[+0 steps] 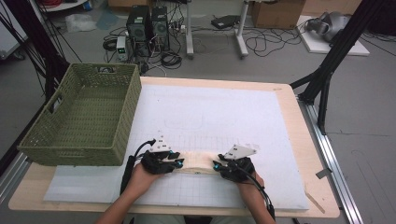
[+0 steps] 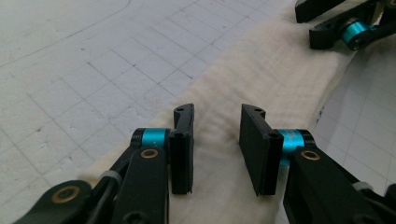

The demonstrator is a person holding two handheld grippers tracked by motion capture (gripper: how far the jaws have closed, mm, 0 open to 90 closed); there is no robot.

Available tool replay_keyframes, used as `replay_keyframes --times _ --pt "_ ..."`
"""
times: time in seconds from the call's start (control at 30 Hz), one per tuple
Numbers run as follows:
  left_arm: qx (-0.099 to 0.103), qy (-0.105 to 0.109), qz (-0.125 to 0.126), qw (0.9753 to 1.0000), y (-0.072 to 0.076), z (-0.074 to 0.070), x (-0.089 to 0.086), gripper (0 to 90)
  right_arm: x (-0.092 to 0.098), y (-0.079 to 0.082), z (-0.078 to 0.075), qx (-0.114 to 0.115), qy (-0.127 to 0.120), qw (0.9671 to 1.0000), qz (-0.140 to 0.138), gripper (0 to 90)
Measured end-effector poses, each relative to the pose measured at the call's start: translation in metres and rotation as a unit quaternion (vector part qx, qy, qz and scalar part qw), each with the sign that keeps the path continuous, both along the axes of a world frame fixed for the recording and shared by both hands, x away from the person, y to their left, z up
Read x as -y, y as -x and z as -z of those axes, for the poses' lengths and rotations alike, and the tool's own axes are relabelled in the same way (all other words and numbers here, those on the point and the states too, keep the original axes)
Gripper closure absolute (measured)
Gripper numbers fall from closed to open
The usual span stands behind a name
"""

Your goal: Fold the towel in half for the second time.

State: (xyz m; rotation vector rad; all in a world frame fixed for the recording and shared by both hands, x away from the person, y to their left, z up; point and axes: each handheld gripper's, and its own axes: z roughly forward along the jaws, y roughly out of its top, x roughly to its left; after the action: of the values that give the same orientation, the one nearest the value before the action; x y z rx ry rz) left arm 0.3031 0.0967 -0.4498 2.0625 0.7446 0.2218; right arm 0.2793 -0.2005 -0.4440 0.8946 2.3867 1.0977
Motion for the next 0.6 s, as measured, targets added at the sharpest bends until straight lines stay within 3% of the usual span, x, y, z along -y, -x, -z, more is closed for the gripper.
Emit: replay_keyframes --times 0.23,0.37,0.53,0.6 --pt "-0.001 0.001 0.000 1.0000 0.000 0.000 0.000 65.7 0.041 0.002 -0.003 -0.006 0.028 0.9984 0.049 61.9" --pt "-0.003 0.003 -0.003 1.0000 0.001 0.000 -0.002 64.8 0.057 0.008 -0.003 -0.005 0.036 0.9979 0.054 61.3" --pt "-0.005 0.000 -0.009 0.9999 0.000 -0.001 -0.007 64.8 0.070 0.013 -0.002 -0.003 0.030 0.9977 0.060 56.4" --pt "-0.006 0.000 -0.015 0.9999 -0.001 -0.001 -0.010 64.9 0.074 0.012 0.000 -0.013 0.016 0.9975 0.067 55.3"
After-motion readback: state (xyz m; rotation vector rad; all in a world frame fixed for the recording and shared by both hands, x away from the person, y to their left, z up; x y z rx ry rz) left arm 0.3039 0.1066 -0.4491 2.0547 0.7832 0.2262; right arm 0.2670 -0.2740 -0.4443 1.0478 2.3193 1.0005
